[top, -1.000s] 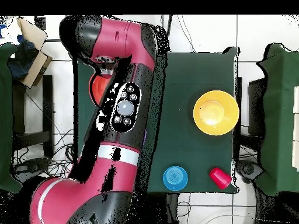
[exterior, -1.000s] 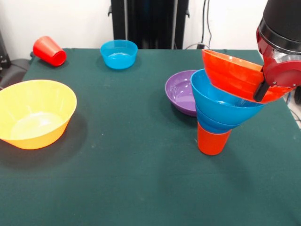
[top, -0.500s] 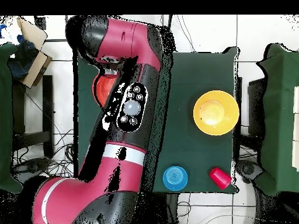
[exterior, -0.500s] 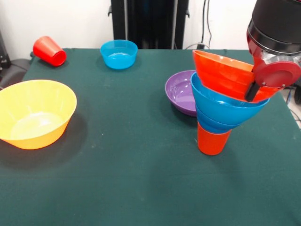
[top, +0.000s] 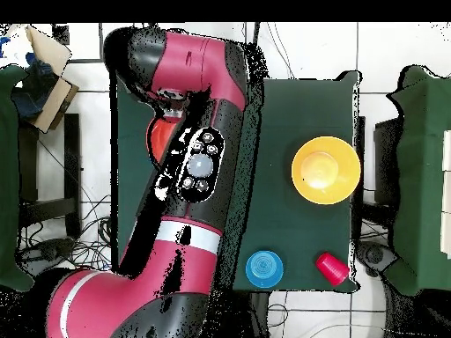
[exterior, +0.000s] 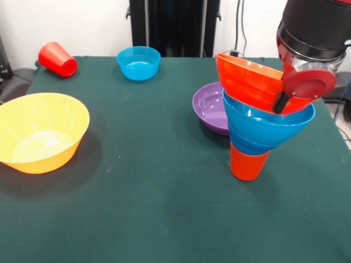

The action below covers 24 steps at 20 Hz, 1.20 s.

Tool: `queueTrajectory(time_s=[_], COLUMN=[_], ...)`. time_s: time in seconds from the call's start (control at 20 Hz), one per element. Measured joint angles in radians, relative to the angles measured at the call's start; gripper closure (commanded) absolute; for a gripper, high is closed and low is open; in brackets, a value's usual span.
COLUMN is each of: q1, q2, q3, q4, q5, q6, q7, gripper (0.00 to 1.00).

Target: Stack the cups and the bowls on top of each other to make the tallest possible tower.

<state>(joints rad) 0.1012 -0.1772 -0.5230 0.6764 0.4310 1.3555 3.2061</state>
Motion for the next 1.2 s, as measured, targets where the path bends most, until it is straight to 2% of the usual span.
queueTrajectory(time_s=[0.4, 0.75, 1.2], q1=[-0.001, -0.005, -0.013], q2=[-0.033, -0.060, -0.066], q3=[0.068, 0.141, 0.163], q4=[0.074, 0.118, 0.121], q5=[0.000, -0.002, -0.039], q6=[-0.002, -0.042, -0.062], q7=[0.000, 0.000, 0.000], gripper=[1.00, 1.00, 1.00])
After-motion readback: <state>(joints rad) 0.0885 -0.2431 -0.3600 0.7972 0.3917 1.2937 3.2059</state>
